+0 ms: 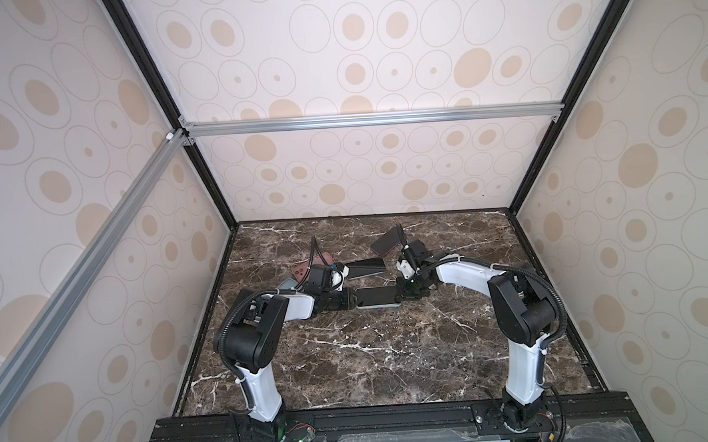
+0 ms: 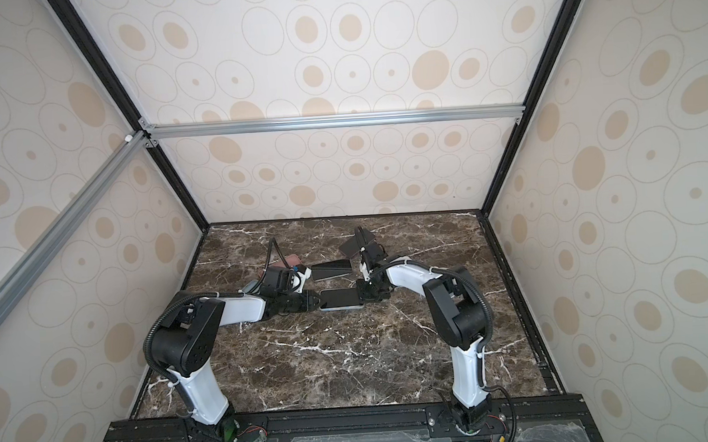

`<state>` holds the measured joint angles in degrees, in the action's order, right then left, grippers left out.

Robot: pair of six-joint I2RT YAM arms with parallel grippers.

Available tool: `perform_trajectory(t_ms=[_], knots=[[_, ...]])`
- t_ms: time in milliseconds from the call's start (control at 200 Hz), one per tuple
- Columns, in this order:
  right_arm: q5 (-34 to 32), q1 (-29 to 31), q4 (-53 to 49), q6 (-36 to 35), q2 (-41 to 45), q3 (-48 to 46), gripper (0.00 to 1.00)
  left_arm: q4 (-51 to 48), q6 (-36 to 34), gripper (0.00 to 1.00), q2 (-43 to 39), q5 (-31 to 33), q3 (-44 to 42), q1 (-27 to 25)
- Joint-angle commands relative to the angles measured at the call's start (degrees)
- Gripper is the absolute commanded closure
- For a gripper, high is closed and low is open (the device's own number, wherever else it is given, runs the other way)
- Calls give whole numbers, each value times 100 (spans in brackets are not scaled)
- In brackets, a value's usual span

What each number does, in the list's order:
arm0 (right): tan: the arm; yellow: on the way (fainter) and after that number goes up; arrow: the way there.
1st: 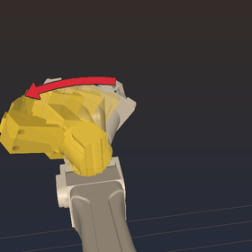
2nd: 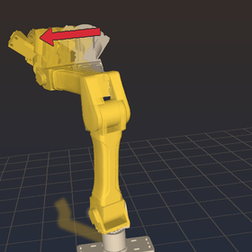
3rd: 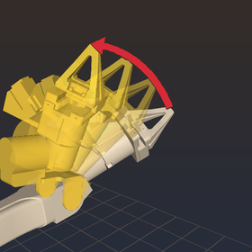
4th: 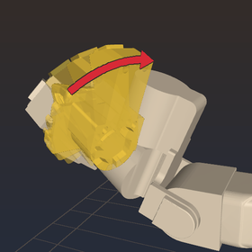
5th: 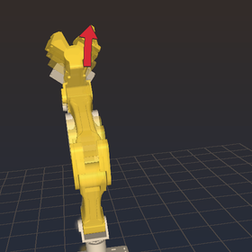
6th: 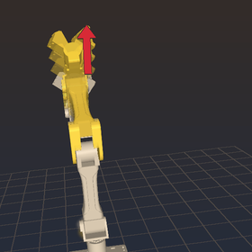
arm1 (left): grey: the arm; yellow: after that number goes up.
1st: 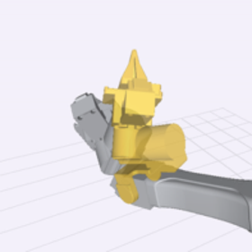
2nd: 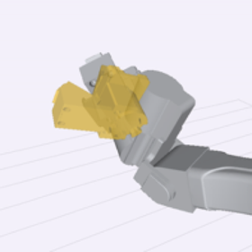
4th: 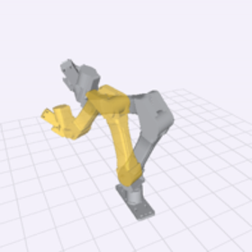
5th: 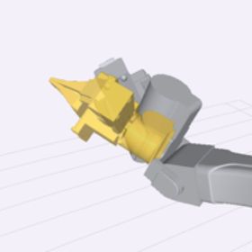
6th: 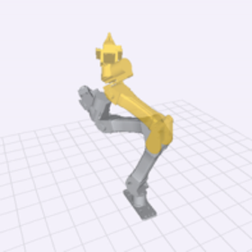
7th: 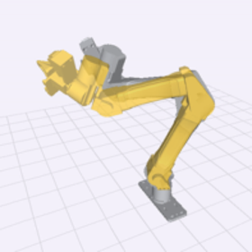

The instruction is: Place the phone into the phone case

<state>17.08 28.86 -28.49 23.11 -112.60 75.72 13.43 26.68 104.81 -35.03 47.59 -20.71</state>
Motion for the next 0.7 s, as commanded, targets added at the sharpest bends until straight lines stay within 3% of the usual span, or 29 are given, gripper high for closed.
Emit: perform_trajectory(t_ms=[0, 205, 695], knots=[[773, 155, 393, 44, -236, -84, 80, 50, 124, 69, 166, -359, -106, -72], [1091, 148, 612, 74, -211, -153, 80, 160, 215, 69, 149, -480, -202, -65], [719, 159, 334, -70, -523, -153, 87, 37, 180, 70, 241, -496, -233, -81]])
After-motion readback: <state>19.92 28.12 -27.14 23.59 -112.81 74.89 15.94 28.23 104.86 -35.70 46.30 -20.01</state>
